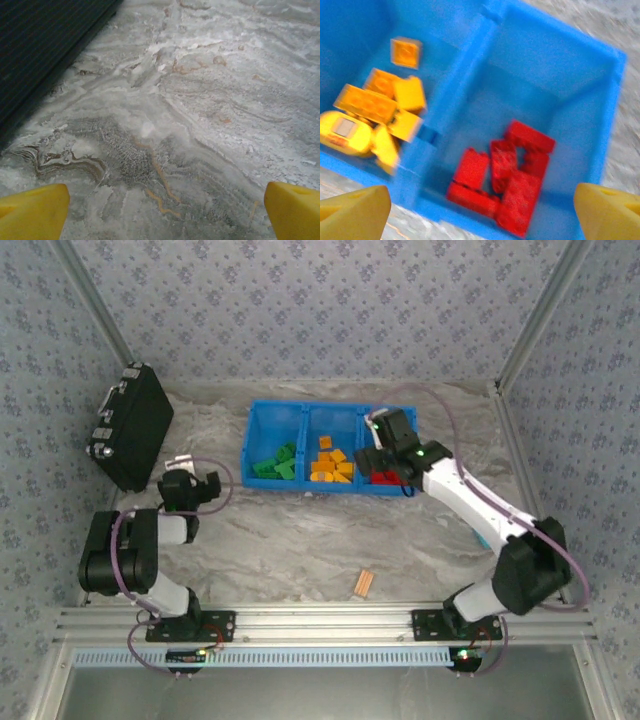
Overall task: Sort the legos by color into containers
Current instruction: Reset both arms
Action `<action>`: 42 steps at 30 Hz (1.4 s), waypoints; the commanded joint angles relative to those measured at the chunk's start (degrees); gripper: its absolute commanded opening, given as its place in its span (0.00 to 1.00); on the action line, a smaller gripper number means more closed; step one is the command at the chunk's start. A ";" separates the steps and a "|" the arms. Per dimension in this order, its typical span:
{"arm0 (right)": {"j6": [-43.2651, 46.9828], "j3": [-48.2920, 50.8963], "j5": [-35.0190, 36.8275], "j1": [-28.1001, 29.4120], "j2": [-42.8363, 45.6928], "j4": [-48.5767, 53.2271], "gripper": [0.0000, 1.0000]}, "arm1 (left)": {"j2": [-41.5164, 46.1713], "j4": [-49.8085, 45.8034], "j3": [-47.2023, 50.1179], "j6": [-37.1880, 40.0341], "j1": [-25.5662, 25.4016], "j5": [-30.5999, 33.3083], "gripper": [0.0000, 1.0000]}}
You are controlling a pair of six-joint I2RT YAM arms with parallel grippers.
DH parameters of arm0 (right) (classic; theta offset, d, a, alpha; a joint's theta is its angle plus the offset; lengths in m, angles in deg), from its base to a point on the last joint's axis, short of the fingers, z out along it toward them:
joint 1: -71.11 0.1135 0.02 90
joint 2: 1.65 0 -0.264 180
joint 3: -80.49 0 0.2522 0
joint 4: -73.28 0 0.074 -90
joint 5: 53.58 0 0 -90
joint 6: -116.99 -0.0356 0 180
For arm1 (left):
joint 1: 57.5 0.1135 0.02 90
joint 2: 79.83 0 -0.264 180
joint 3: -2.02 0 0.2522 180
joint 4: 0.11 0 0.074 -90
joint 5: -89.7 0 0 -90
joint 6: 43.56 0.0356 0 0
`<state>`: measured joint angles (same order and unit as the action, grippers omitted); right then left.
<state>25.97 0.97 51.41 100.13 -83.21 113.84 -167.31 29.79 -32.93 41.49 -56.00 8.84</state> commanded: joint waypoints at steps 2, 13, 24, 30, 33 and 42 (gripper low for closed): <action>-4.17 9.62 1.02 -4.83 6.25 -7.70 0.96 | 0.25 7.59 0.63 0.45 0.09 -1.98 1.00; 3.89 39.51 -11.56 -21.50 17.74 -47.35 0.99 | -0.28 4.24 -1.66 1.77 -0.05 -4.30 1.00; 4.97 45.43 -19.99 -33.07 6.98 -64.05 0.99 | -0.27 3.99 -1.75 1.92 -0.19 -4.02 1.00; 3.34 44.33 -22.03 -33.04 -3.64 -73.09 0.99 | -0.32 3.89 -1.84 2.04 -0.43 -3.85 1.00; 3.21 43.38 -19.20 -32.20 -5.10 -72.14 0.99 | -0.32 3.80 -1.84 2.11 -0.52 -3.79 1.00; 2.94 43.19 -16.71 -31.61 -5.50 -72.52 0.99 | -0.32 3.80 -1.88 2.14 -0.49 -3.74 1.00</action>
<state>29.38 45.25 33.20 67.89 -88.12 43.03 -167.33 32.63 -33.45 43.00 -56.18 5.46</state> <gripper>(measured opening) 0.993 0.999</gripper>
